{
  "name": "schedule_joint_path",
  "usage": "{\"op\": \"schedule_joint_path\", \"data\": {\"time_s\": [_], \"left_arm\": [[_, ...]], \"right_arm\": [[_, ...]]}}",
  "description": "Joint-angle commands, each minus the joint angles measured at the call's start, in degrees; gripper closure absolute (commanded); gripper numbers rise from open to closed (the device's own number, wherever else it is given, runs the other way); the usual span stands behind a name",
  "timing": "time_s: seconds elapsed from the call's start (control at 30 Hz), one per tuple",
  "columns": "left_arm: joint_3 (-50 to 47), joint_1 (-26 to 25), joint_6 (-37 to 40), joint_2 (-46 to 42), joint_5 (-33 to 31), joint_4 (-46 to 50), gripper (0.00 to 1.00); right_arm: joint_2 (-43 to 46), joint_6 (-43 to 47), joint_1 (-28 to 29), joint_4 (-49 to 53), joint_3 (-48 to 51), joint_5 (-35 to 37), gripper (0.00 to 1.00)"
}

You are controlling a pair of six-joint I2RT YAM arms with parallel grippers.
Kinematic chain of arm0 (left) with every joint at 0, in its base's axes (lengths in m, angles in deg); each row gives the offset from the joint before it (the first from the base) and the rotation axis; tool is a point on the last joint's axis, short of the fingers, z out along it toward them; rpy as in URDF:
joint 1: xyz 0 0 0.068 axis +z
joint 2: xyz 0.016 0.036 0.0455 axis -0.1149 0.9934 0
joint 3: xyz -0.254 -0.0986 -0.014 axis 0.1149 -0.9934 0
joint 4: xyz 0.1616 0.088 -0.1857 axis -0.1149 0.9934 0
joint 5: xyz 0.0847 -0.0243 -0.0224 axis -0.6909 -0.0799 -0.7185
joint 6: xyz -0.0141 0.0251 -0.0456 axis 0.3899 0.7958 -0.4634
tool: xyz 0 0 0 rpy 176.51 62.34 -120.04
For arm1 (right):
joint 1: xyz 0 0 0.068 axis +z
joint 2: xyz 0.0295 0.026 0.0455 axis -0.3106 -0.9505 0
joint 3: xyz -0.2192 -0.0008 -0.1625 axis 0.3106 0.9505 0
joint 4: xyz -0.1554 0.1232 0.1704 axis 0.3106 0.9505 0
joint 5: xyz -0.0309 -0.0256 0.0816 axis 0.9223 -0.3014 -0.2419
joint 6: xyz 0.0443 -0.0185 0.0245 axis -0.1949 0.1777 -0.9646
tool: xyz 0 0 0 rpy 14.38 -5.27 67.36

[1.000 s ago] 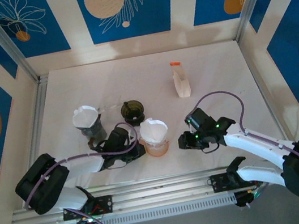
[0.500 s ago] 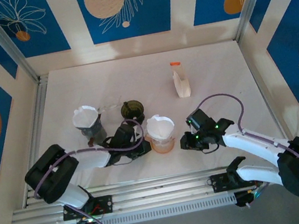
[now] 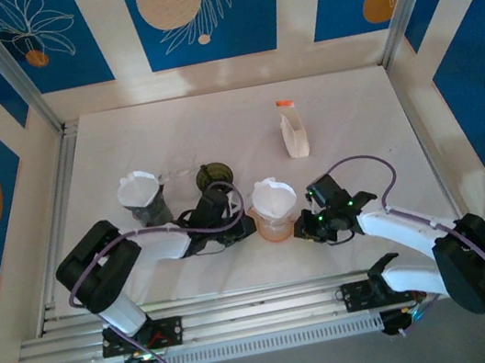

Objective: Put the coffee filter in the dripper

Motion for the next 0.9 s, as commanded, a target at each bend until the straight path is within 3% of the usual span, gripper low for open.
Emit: {"op": "schedule_joint_path", "data": {"time_s": [0.0,0.5,0.87], "left_arm": [[2.2,-0.7,-0.2,1.9,1.1,-1.8,1.0],[8.9,1.3,0.9,7.7,-0.2,-2.7,1.0],[16.6,3.5,2.3,13.1,0.0,-1.0,1.0]], "right_arm": [[-1.2,-1.1,-0.9,-2.8,0.6,-2.1,0.78],[-7.3,1.0,-5.8,-10.6,-1.4,-2.7,0.79],[-16.6,2.7,-9.6,-16.0,-6.5,-4.3,0.8]]}}
